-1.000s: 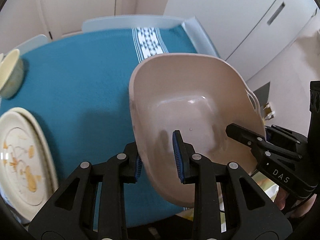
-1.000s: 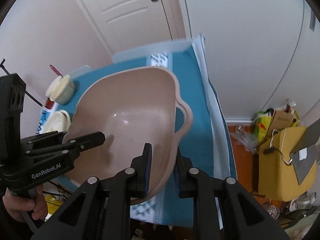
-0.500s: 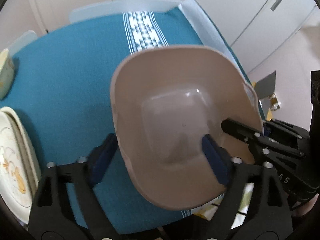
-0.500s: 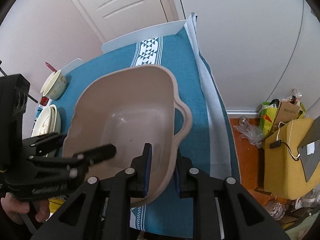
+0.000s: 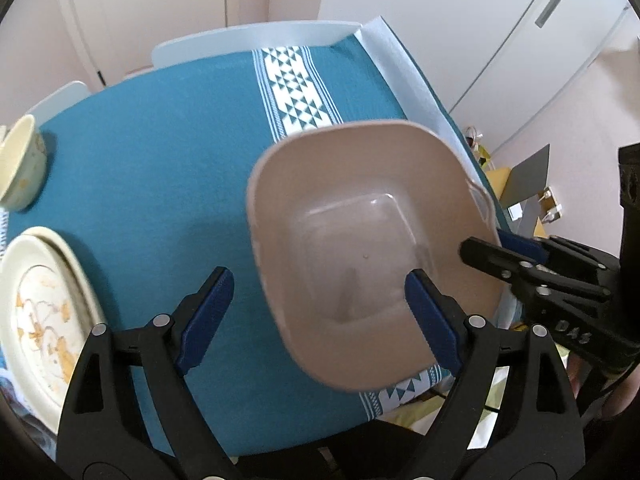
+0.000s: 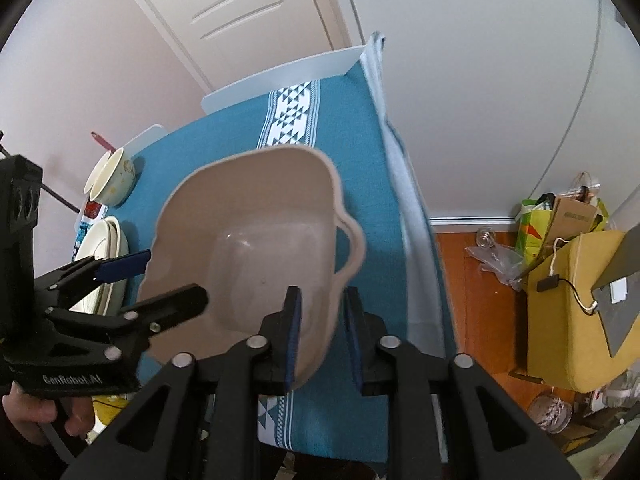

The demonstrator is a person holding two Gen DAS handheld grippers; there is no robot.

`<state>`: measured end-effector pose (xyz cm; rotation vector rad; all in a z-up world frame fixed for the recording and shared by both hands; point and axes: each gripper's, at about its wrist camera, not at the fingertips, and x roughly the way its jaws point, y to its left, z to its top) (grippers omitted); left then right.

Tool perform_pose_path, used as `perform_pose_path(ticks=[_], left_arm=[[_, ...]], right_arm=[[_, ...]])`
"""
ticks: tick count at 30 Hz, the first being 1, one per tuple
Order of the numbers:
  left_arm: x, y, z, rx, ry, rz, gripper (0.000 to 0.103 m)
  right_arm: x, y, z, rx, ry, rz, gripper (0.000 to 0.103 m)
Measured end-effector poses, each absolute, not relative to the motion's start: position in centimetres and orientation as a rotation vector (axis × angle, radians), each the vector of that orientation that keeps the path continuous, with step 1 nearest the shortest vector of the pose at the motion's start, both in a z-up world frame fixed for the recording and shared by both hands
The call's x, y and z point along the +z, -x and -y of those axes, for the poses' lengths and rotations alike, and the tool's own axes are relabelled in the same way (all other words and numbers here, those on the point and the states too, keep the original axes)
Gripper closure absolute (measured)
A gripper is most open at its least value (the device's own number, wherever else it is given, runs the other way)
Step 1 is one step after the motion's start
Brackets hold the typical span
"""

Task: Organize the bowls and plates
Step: 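Lift the taupe basket, lower it beside the plate stack, open both grippers, then move both grippers to the large cream bowl and grasp its rim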

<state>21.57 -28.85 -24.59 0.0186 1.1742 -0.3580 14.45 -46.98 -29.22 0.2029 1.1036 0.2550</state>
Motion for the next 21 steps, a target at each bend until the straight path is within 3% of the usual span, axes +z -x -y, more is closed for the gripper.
perform_pose_path(ticks=[3, 10, 12, 13, 14, 21], left_arm=[[-22.2, -20.9, 27.6, -0.345, -0.01, -1.136, 0.016], [-13.3, -19.2, 22.7, -0.235, 0.002, -0.924, 0.015], [-11.0, -18.9, 20.7, -0.186, 0.024, -0.869, 0.006], [-10.2, -18.9, 19.9, -0.161, 0.031, -0.845, 0.0], [-9.5, -18.7, 18.9, -0.137, 0.035, -0.82, 0.0], [-8.0, -19.6, 11.4, -0.007, 0.043, -0.812, 0.0]], right_arm=[[-27.5, -13.8, 47.6, 0.244, -0.219, -1.071, 0.062], [-18.6, -13.3, 46.0, 0.257, -0.129, -0.877, 0.058], [-16.2, -13.7, 44.3, 0.3, -0.104, -0.812, 0.032], [-15.0, -13.9, 43.1, 0.334, -0.09, -0.776, 0.024], [-14.2, -14.2, 42.1, 0.359, -0.081, -0.751, 0.013], [-12.1, -16.6, 33.7, 0.511, -0.037, -0.671, 0.007]])
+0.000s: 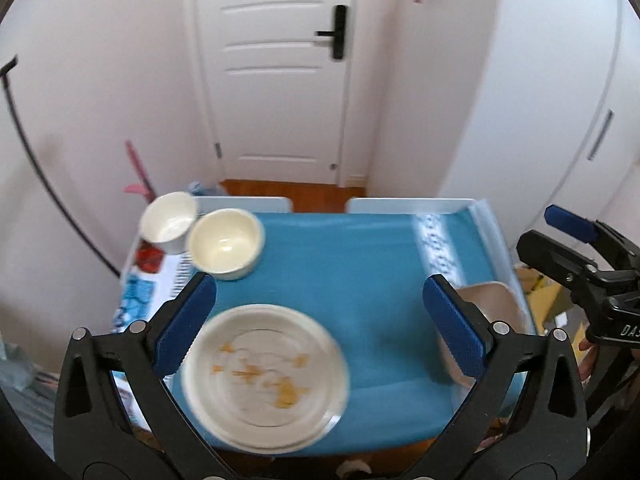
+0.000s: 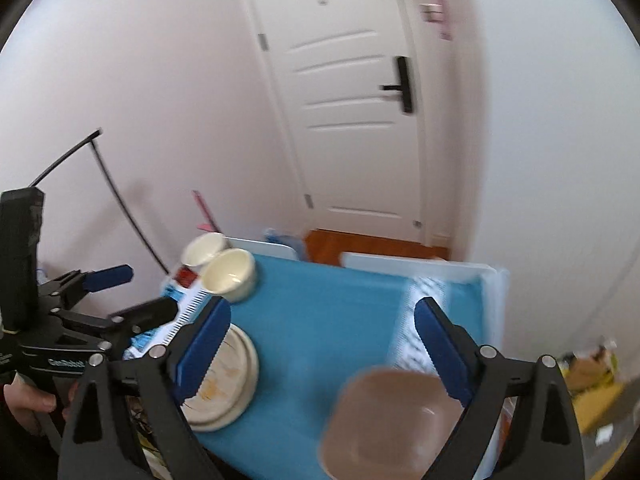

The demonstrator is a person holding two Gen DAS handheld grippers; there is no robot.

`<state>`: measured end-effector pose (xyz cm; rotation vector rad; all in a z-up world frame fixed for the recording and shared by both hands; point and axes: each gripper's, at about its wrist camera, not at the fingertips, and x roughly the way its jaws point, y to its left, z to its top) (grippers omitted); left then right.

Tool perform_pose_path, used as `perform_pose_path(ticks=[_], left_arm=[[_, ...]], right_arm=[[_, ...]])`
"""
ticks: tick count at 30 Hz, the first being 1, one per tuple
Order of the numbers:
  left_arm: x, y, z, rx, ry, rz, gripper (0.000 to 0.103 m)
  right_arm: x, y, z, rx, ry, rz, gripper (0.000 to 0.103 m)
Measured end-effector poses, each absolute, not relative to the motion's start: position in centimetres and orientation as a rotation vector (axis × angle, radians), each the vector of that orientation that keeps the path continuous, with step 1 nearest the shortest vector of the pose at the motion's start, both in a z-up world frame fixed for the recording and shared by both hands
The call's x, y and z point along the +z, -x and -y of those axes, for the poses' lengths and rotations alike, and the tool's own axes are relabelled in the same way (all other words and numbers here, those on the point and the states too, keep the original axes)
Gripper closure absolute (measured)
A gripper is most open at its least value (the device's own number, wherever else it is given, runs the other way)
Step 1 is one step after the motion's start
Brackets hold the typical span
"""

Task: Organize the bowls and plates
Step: 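Move both grippers to the large cream bowl and grasp its rim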

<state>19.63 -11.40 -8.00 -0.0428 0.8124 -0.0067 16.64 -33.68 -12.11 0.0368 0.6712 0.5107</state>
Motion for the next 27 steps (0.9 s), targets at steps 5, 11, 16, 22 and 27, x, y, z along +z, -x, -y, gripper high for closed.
perform_pose_path(ticks=[5, 11, 16, 22, 27], left_arm=[[-9.0, -21.0, 4.9, 0.062, 0.064, -0.847, 0.0], [-11.4, -23.7, -2.7, 0.081, 0.145, -0.902, 0.0], [-14.9, -27.3, -8.0, 0.066, 0.262, -0.982, 0.001], [-21.3, -32.1, -10.3, -0.023, 0.391, -1.114, 0.034], [-25.5, -34.6, -9.9, -0.096, 0.414, -1.193, 0.057]], right_arm=[[-12.4, -19.1, 27.4, 0.552, 0.014, -0.717, 0.006], [-13.8, -22.7, 21.0, 0.506, 0.044, -0.798, 0.005], [-16.6, -27.6, 16.8, 0.504, 0.038, -0.932, 0.005], [-21.8, -32.5, 12.5, 0.54, 0.003, -1.095, 0.014], [-26.5, -34.6, 10.6, 0.551, -0.04, -1.219, 0.048]])
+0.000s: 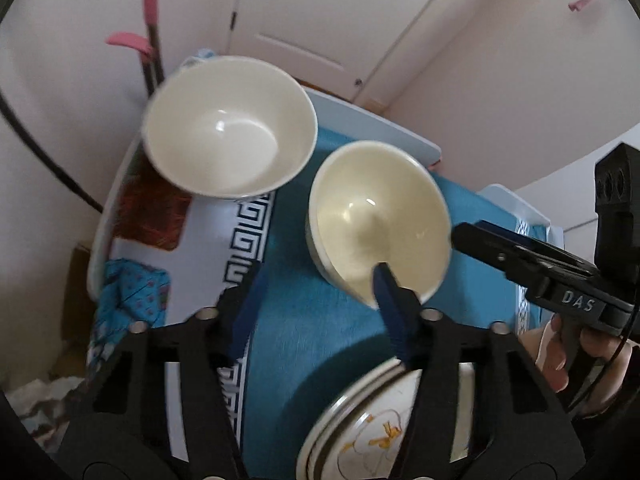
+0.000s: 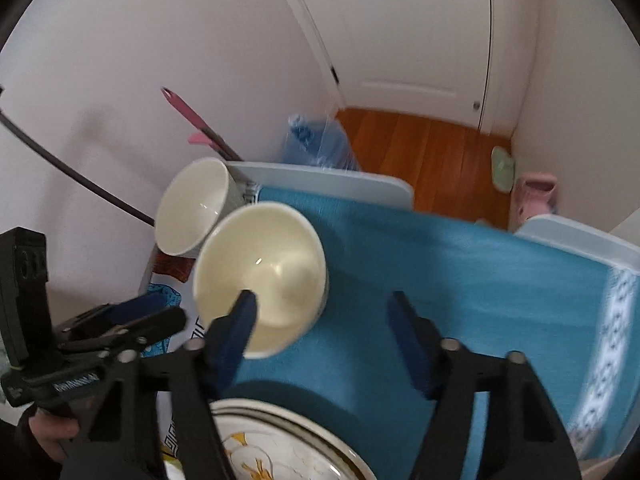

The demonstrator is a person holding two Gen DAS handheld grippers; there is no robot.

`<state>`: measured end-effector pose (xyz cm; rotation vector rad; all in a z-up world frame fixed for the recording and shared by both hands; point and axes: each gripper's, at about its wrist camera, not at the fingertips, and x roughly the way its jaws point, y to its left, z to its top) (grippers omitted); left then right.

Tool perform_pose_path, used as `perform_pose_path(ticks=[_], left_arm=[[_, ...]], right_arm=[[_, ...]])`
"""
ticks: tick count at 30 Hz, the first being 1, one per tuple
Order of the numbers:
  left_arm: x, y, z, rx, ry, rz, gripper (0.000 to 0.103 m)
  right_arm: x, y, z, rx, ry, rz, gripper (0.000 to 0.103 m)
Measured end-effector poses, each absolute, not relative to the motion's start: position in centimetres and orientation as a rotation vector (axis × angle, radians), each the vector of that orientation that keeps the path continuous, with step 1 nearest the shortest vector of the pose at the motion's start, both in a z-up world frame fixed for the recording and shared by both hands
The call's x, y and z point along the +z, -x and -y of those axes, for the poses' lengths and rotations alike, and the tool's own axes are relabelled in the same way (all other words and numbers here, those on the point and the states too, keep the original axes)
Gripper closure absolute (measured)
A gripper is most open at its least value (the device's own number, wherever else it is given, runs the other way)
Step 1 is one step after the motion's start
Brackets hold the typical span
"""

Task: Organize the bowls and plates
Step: 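Move both grippers to the large cream bowl and grasp its rim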

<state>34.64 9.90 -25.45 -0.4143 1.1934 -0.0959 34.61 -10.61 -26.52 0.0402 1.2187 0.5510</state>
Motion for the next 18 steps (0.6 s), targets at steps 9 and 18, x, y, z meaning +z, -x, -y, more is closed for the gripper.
perform_pose_path(ticks=[9, 18], left_arm=[[-27.9, -36.7, -9.5, -0.163, 0.389, -1.206, 0.082], [-26.9, -36.6, -8.2, -0.173, 0.276, -1.189, 0.084]], right_arm=[[-29.3, -35.4, 8.0, 0.528, -0.006, -1.262, 0.078], [-29.8, -35.1, 8.0, 0.495, 0.012, -1.25, 0.09]])
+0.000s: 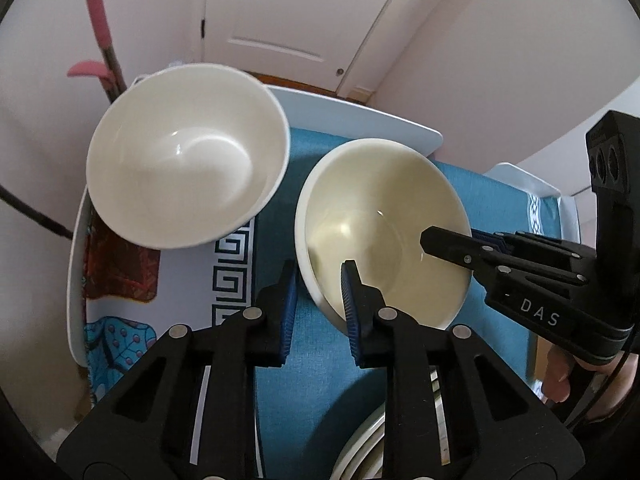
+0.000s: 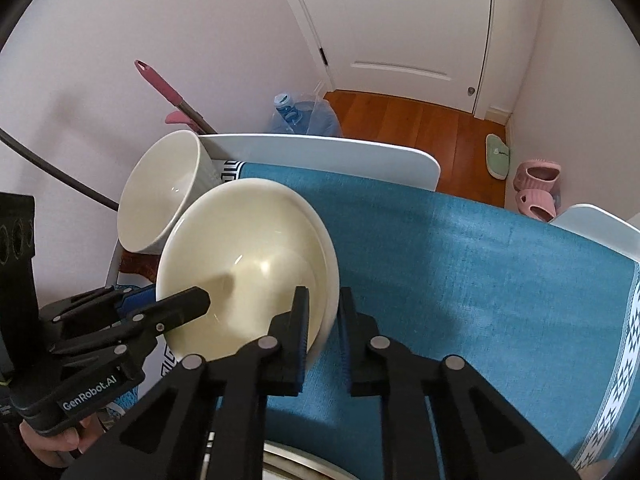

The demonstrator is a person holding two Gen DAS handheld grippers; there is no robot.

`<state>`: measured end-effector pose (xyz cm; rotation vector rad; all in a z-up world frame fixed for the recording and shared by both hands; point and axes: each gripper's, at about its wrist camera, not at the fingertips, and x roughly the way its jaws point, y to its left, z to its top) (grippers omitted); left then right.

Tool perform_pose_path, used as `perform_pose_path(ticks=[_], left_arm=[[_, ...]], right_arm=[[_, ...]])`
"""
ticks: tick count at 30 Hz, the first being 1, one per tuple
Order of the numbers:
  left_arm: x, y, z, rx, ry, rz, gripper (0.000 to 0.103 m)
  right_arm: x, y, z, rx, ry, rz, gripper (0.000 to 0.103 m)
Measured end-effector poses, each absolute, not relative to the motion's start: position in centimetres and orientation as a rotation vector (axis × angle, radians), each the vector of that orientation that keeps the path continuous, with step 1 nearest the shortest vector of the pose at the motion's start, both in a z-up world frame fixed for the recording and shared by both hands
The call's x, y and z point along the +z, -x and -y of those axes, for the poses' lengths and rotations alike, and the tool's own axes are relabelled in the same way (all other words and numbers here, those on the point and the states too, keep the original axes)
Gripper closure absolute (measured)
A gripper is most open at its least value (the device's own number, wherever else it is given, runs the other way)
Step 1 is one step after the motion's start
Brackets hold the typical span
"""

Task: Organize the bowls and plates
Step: 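Move both grippers to the large cream bowl and grasp its rim, then carry the cream bowl, lower it into the taupe basket, release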

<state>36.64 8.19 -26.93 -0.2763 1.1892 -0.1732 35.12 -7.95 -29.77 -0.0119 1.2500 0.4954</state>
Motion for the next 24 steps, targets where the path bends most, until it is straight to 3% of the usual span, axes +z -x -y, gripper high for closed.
perform_pose_path(ticks=[13, 24], left_arm=[[-20.6, -34.7, -4.8, -0.205, 0.199, -1.099, 0.084], [-13.1, -30.5, 4.4, -0.265, 0.15, -1.015, 0.084]], right_arm=[[-25.4, -33.6, 11.0, 0.479, -0.011, -1.155, 0.09], [-18.3, -28.4, 19.1, 0.45, -0.045, -1.04, 0.09]])
